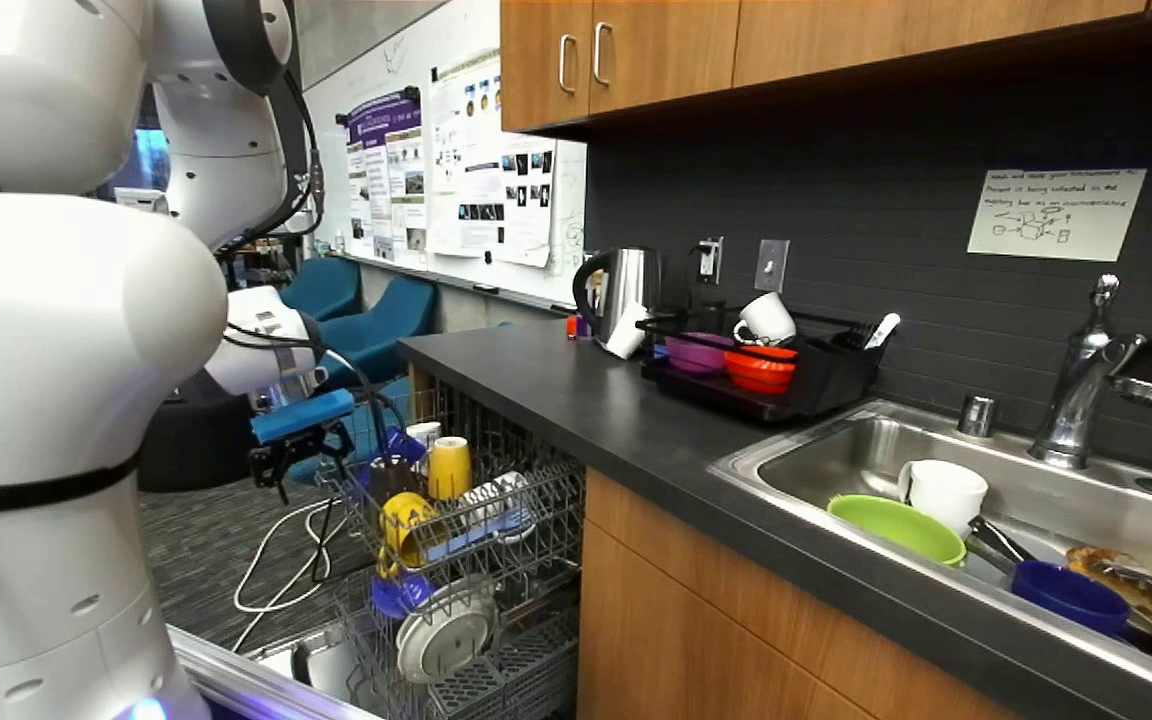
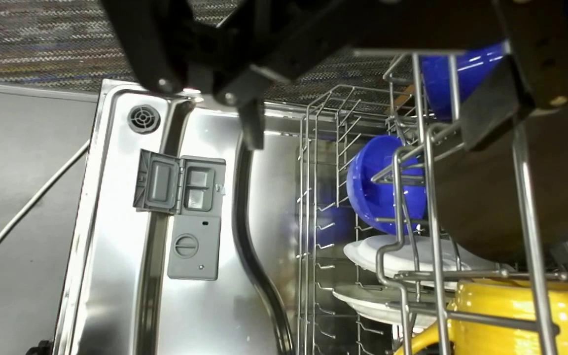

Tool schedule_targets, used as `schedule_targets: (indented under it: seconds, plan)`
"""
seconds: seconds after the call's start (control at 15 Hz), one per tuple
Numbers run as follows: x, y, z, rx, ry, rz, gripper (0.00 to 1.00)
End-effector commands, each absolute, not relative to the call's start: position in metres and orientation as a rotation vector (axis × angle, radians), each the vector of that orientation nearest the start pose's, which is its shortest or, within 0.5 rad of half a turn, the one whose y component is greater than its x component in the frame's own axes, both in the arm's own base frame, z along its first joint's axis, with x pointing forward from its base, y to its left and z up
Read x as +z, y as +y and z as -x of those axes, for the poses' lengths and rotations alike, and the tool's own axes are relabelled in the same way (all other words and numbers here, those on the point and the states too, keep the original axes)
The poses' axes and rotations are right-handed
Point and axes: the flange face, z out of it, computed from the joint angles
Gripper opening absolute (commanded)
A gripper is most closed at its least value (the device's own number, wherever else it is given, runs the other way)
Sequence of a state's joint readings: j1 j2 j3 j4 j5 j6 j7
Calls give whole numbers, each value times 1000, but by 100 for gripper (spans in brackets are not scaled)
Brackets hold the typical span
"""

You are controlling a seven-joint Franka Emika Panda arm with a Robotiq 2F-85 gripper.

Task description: Push the top rack in the dishwasher backwards.

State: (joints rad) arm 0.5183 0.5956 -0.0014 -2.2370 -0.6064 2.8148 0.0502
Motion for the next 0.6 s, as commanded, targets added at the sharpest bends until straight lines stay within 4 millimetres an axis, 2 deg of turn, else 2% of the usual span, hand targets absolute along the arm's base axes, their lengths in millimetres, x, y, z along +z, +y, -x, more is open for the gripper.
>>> schedule_targets:
  seconds: [0.0,0.2,0.33,0.53]
  plan:
    - [93,262,-453,-74,-1623,2905,100]
    - [89,257,-464,-89,-1617,2924,100]
    - [81,256,-477,-103,-1606,2935,100]
    - [82,260,-497,-167,-1624,2951,100]
